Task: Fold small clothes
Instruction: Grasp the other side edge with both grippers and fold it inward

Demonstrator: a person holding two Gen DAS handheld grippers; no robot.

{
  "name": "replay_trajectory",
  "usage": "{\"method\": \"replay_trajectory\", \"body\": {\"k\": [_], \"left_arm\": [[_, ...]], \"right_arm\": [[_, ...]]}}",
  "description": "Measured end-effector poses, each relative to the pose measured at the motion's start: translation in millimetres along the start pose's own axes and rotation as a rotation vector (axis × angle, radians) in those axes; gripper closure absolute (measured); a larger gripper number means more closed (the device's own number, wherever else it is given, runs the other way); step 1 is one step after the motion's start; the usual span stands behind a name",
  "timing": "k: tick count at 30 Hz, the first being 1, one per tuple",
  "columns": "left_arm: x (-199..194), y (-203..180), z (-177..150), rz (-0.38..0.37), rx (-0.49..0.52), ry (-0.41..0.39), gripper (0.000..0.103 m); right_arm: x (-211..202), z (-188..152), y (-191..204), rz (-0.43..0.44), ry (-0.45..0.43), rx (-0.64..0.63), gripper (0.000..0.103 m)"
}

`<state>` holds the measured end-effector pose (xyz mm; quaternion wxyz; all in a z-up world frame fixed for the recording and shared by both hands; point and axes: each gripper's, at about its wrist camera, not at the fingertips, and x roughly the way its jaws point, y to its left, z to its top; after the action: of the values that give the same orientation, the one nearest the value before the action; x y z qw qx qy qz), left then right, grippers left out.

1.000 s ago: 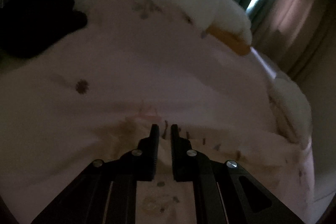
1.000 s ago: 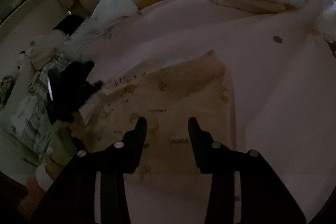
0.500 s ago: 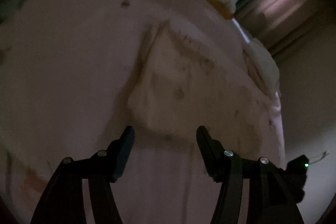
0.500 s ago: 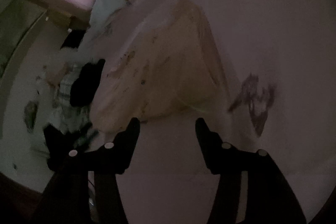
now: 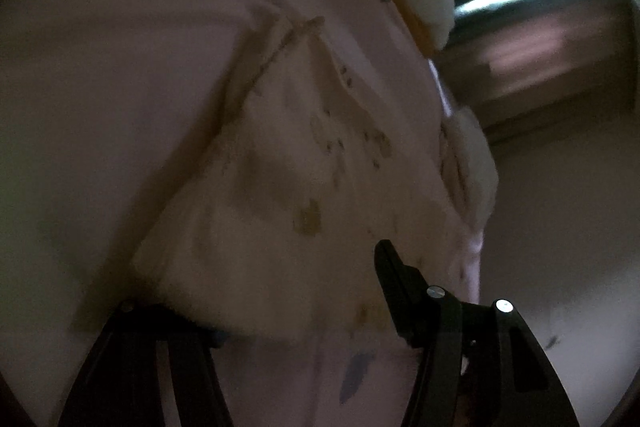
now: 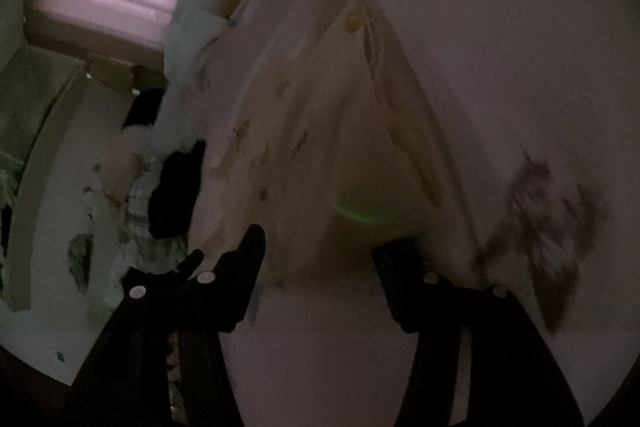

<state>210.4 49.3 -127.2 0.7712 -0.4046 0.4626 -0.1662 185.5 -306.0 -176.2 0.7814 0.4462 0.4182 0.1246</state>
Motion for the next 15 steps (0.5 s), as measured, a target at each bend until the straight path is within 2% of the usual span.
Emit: {"method": "replay_trajectory", "body": {"k": [3, 6, 8, 9, 11, 15], "left_arm": [[12.1, -1.9, 16.4, -0.035, -0.041, -0.033, 0.044], [28.3, -9.3, 31.2, 0.001, -0.036, -0.049, 0.045], [39.0, -14.0, 36.8, 0.058, -0.032, -0.06, 0.067], [42.6, -13.2, 38.7, 0.118, -0.037, -0.061, 0.082], [42.8, -10.3, 39.7, 0.119, -0.044, -0.062, 0.085], [29.7, -20.6, 37.4, 0.189, -0.005, -0.052, 0.091]], "right_arm": [[11.8, 14.6, -0.6, 0.046, -0.034, 0.042, 0.047], [26.3, 29.2, 0.7, 0.077, -0.056, 0.075, 0.049], [39.6, 38.0, 5.6, 0.071, -0.065, 0.079, 0.056], [44.5, 42.3, 7.2, 0.05, -0.07, 0.073, 0.071], [54.3, 47.0, 7.8, -0.032, -0.085, 0.055, 0.092], [45.5, 40.8, 11.5, -0.053, -0.112, 0.012, 0.091]]}}
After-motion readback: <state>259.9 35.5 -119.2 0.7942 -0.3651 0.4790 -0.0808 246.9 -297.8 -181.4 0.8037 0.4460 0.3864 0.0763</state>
